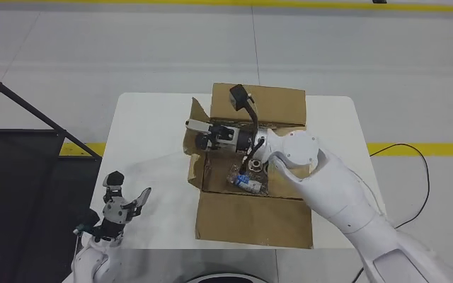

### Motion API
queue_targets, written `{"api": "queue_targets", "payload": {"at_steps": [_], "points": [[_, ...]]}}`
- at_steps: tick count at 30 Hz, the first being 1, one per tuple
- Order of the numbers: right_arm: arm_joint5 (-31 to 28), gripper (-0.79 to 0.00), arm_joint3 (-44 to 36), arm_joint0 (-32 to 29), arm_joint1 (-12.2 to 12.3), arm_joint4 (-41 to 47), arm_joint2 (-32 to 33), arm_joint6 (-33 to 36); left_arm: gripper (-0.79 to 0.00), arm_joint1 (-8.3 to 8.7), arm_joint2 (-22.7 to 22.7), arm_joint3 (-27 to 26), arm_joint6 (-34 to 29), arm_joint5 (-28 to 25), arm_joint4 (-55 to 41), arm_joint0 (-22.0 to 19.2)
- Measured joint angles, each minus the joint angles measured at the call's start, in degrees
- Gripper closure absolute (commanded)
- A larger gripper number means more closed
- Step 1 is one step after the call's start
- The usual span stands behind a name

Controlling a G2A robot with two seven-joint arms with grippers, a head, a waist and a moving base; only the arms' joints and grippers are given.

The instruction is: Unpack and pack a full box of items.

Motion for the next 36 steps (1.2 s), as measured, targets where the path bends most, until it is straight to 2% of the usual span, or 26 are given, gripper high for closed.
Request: {"api": "queue_targets", "payload": {"at_steps": [7,15,25,32,36], "points": [[-1.17,-0.785,3.22,1.19,-2.00,0.14,-1.98,-0.52,-0.785,-0.25,0.23,1.75,-1.02,1.31,-0.74,-1.24],[-3.08,-0.785,8.53,2.40,-4.94,-0.97,-5.11,-3.17,-0.785,-0.54,0.49,2.34,-3.40,5.25,0.75,-2.28],[-2.40,-0.785,14.50,3.99,-8.09,-3.31,-7.75,-3.44,-0.785,-0.63,-1.55,3.50,-2.41,5.04,-1.29,-1.51],[-3.09,-0.785,16.41,4.35,-8.99,-4.55,-7.06,-1.09,-0.785,-0.58,-3.33,1.77,-1.84,3.30,-2.47,-0.19],[-5.97,-0.785,14.13,2.95,-8.10,-6.14,-4.45,1.32,-0.785,-0.46,-4.87,-2.48,-2.54,2.54,-2.26,1.41]]}}
